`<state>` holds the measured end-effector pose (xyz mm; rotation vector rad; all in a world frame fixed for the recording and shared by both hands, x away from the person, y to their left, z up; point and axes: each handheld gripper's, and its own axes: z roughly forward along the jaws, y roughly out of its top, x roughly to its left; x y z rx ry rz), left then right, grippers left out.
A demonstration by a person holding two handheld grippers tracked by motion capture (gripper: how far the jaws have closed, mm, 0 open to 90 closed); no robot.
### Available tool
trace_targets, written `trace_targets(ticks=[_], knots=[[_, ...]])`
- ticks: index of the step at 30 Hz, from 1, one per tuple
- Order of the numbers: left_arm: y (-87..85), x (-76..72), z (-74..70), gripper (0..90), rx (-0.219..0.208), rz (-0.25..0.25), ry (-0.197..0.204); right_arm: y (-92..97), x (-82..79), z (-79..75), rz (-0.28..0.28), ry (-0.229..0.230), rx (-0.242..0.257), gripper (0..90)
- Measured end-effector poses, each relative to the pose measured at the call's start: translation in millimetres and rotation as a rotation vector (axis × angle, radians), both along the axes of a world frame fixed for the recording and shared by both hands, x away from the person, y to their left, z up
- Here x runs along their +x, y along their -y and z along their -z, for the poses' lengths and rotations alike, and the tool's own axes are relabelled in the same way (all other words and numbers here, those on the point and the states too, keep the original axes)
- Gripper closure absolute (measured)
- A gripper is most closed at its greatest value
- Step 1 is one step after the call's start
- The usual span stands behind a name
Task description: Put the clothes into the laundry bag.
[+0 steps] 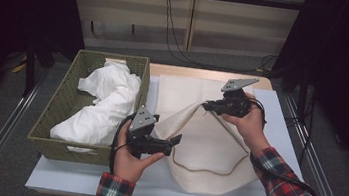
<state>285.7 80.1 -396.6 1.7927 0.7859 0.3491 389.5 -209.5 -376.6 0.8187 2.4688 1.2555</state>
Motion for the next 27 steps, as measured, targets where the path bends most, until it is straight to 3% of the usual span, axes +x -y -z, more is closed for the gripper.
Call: trace_targets(ticks=[16,27], knots=[[-1.5,5.3,-6.2,4.2,0.019,-0.010,-0.007,5.1,7.0,-5.4,0.009,0.003,0.003,87.2],[4.4,18.3,-29.3,3.8,0.039,-0.016,0.000,5.6,3.0,-3.9,0.006,0.008,-0.001,87.2]])
